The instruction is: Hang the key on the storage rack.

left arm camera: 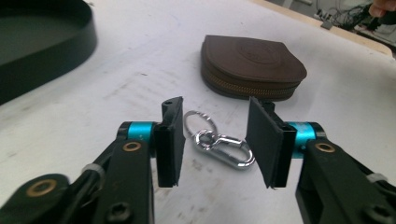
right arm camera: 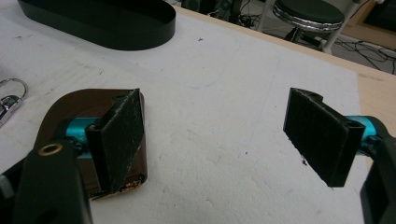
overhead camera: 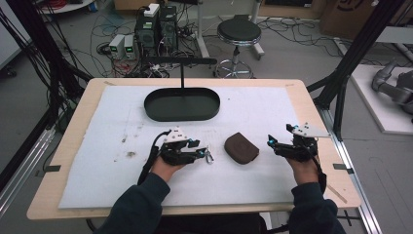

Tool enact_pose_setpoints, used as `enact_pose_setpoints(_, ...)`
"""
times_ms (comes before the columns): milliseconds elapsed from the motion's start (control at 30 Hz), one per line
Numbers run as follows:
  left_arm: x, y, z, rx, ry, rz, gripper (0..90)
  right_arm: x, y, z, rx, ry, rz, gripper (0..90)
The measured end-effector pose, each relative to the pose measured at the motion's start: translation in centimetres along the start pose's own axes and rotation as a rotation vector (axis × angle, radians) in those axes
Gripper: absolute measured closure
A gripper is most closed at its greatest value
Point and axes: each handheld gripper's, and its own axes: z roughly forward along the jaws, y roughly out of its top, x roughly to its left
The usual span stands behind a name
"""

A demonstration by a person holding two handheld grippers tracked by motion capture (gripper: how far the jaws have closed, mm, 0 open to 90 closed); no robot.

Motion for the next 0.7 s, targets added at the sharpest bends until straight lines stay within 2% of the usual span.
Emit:
enact_pose_setpoints(67,-0.1,0.1,1.2,0.042,0.022,-0.005,57.9,-0.1,-0.1,0.0,0.0,0.003,-0.004,20.7)
enact_pose_setpoints(233,0.1,0.1,2.2,0.088,0.051,-0.022,62.2,-0.1,-0.1,-0.1,-0.001,0.004,0.0,20.8)
enact_pose_setpoints(267,0.2,0.0,2.4,0.112,0.055,-0.033,67.4,-0.2,-0.2,-0.1,-0.001,0.004,0.003,20.8)
enact_pose_setpoints(300,0.2,0.0,2.4,0.112,0.055,-0.033,71.5,-0.2,-0.2,-0.1,-0.001,0.004,0.003,20.8)
enact_pose_setpoints(333,0.3,-0.1,2.4,0.129,0.064,-0.03,71.5,-0.2,-0.2,-0.1,0.0,0.004,0.004,20.8)
enact_pose_setpoints(367,0.4,-0.1,2.4,0.143,0.064,-0.032,78.3,-0.3,-0.2,0.0,0.002,0.006,0.005,20.8)
enact_pose_setpoints(500,0.5,-0.1,2.2,0.153,0.066,-0.017,86.1,-0.2,-0.2,0.1,0.006,0.011,0.001,20.8)
enact_pose_setpoints(700,0.5,-0.1,2.1,0.167,0.069,-0.001,86.4,-0.2,-0.2,0.0,0.006,0.014,0.006,20.8)
